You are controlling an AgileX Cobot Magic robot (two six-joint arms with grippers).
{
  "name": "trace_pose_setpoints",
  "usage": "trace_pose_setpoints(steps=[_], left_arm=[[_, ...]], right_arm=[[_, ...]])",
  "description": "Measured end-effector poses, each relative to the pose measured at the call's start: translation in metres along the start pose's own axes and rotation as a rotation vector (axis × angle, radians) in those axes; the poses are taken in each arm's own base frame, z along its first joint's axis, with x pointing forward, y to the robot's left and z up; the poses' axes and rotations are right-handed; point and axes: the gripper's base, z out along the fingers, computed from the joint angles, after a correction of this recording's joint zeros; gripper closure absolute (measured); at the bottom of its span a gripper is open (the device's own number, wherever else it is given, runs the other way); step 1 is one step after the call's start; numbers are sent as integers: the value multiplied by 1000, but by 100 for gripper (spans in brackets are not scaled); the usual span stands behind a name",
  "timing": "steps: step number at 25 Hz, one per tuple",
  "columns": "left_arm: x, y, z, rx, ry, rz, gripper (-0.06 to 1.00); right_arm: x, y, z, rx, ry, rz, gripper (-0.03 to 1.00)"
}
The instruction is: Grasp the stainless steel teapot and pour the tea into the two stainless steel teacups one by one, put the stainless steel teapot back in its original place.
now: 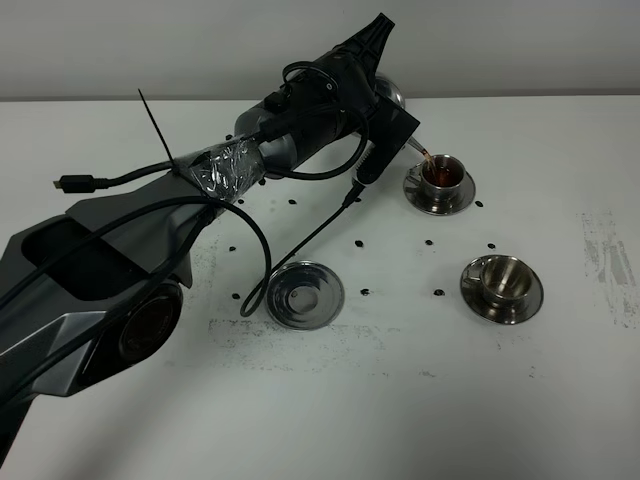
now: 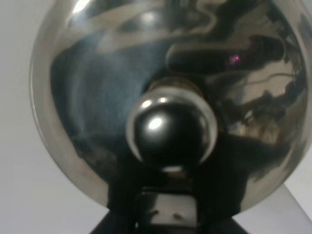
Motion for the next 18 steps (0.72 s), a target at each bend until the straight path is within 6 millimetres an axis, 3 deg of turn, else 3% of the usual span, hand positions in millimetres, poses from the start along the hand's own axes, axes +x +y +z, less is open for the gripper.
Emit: trace_pose_setpoints(steps=[18], left_arm=[[-2,3,-2,-18,18,37,76]], right_arm=[[0,0,0,0,0,0,52]])
